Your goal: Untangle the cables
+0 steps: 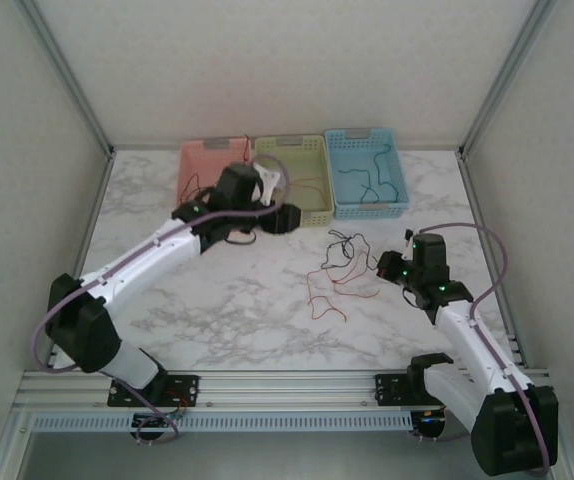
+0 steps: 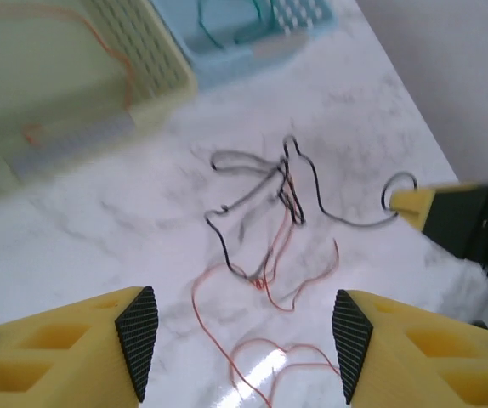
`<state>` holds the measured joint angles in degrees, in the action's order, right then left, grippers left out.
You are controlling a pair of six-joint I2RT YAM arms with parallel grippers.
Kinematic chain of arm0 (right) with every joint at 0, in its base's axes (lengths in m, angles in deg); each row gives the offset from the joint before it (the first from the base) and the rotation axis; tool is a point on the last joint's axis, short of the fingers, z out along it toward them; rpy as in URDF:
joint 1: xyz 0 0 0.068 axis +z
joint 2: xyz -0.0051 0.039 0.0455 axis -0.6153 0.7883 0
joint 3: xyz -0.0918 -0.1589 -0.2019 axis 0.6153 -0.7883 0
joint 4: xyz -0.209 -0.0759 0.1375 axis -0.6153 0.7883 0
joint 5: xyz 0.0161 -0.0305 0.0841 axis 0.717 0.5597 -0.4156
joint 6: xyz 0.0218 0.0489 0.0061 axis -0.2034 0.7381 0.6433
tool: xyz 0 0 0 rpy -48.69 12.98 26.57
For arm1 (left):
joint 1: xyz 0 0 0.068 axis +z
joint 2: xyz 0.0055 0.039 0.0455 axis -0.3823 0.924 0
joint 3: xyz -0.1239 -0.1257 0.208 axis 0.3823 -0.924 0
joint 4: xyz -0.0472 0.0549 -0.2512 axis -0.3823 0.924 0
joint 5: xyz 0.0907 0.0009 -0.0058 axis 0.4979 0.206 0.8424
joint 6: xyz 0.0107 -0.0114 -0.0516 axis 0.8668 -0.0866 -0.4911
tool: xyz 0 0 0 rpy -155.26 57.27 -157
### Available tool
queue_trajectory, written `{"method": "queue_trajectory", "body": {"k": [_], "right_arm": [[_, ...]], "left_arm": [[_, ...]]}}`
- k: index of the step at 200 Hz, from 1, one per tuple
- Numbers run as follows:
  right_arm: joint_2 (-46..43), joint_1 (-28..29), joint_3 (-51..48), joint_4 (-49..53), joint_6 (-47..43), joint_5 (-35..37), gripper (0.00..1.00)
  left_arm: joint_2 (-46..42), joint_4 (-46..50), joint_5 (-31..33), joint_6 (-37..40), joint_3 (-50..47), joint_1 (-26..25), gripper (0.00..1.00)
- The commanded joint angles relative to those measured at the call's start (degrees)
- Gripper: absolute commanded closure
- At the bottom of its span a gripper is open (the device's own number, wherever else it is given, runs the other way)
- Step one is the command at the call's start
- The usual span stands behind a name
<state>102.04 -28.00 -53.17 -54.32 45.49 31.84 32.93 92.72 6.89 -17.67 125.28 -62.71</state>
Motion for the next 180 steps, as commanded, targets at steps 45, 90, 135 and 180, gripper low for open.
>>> {"method": "queue_trajectory", "body": {"k": [45, 90, 135, 180], "right_arm": [[-6.42, 1.28, 2.79, -9.40, 2.79, -15.77, 1.00], [-6.96, 3.58, 6.72, -10.60, 9.41, -17.43, 1.00], [-4.83, 5.99, 12.85, -8.33, 16.35, -19.68, 1.00], [-2.71, 8.28, 15.51, -6.78, 17.50, -19.89, 1.00]], "left_arm": [[-16.46, -11.22, -3.33, -5.81, -19.57, 0.33, 0.40], [-21.51, -11.07, -3.98, -3.17, -19.81, 0.24, 0.34], [-21.39, -13.65, -3.40, 0.71, -19.58, 0.24, 0.33], [-19.66, -16.31, -4.38, 3.27, -17.68, 0.24, 0.32]]}}
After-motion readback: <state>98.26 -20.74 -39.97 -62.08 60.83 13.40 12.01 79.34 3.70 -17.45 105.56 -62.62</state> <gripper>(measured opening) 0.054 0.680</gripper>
